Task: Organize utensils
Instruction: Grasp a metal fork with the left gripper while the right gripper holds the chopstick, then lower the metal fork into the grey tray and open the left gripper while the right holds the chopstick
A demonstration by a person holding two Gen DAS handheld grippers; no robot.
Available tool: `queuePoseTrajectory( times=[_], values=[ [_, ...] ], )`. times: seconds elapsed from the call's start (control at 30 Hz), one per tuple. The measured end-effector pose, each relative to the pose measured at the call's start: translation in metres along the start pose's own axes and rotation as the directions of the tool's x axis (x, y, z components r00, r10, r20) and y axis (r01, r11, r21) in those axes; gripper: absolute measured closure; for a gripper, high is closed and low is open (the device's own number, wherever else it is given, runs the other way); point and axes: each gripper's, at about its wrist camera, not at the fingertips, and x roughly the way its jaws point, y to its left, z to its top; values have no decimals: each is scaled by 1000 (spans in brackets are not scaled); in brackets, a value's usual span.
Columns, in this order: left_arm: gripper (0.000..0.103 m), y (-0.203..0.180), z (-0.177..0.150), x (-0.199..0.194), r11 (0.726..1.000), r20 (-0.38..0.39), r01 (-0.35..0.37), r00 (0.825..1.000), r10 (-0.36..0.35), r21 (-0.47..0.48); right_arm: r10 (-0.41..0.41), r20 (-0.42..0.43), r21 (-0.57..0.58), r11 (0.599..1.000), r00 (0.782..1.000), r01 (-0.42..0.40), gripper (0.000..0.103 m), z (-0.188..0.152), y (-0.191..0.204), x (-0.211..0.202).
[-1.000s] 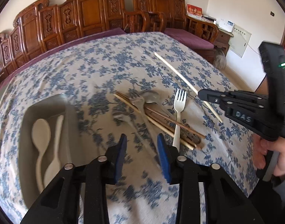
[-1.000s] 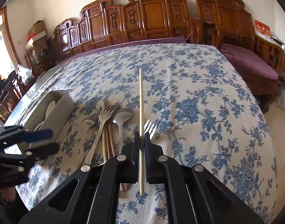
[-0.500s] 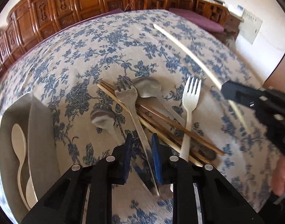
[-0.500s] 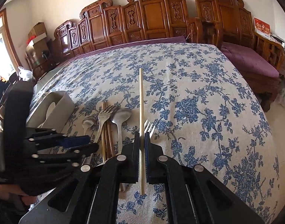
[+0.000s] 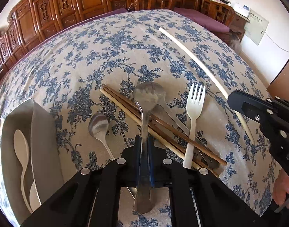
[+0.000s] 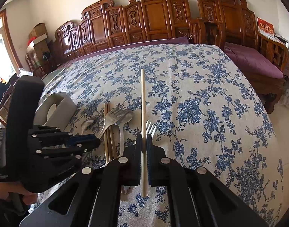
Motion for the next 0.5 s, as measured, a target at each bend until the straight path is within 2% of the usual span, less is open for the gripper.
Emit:
queuePoseTrajectory(
  times=[0.5],
  values=[
    [97, 18, 2, -53, 1000, 123, 12, 992, -10, -9, 5, 13, -25, 1000, 1000, -5, 97, 3, 18, -4]
  ],
)
